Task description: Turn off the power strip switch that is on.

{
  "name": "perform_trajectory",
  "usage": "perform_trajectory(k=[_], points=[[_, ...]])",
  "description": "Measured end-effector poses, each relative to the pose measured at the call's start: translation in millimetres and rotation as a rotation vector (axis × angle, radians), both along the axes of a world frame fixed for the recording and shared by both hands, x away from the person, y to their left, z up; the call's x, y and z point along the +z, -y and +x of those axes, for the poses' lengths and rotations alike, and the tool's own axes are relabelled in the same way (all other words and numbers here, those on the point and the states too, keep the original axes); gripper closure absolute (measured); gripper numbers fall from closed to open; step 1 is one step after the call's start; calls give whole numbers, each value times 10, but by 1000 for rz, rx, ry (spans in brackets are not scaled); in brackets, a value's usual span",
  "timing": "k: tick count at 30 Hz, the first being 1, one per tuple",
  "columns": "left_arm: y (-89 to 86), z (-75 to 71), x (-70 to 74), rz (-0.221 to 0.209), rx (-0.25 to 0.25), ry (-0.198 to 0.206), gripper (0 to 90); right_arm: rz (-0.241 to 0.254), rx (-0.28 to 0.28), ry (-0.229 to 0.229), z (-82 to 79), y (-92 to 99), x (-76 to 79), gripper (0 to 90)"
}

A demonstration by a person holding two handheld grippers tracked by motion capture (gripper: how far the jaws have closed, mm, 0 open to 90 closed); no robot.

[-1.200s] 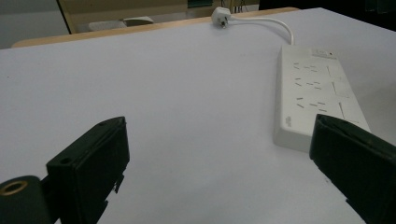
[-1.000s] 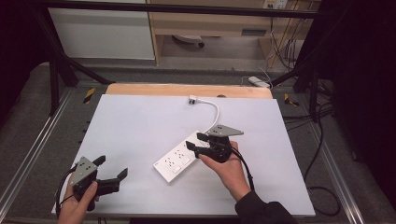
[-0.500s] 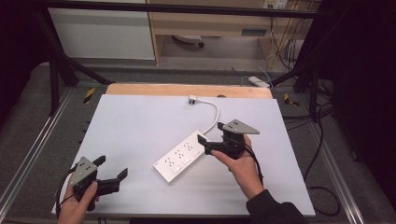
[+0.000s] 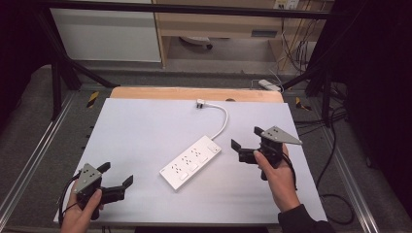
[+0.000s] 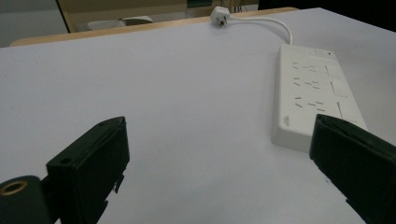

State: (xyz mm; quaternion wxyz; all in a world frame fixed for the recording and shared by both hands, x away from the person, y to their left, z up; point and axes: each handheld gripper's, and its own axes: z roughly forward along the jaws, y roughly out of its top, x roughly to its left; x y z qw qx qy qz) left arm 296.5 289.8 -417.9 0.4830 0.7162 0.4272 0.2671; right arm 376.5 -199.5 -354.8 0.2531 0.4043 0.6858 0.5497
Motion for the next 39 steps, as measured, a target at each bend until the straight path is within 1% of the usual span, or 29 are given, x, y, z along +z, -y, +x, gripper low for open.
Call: perform_trajectory(k=[2,7,14,15,17,22,26,30,33,37,38,39], points=[[1,0,1,-2,0,2,47,-1,-12,10,-26,97,-23,21],[6,2,-4,-10,-1,-4,47,-12,-46,15,-100,301,-92,30],[14,-6,-4,-9,1,-5,47,7,-101,30,-218,618,-228,50],[12,-6,-2,-10,2,-5,47,11,-107,31,-230,653,-252,51],[10,-5,1,-23,2,-6,47,6,-113,27,-247,708,-294,49],[5,-7,1,-33,3,-7,47,-4,-120,27,-313,836,-404,40],[10,-9,3,-34,-1,-6,47,-2,-120,9,-355,881,-495,36],[10,-11,6,-29,2,-4,47,-8,-121,-25,-377,896,-583,33],[9,-10,7,-34,0,-3,47,-17,-112,-48,-381,881,-657,32],[13,-10,8,-32,-2,-3,47,-23,-97,-89,-367,834,-759,30],[11,-12,11,-25,0,-1,47,-28,-97,-105,-356,818,-779,28],[15,-10,9,-27,-4,-2,47,-38,-101,-118,-338,807,-804,28]])
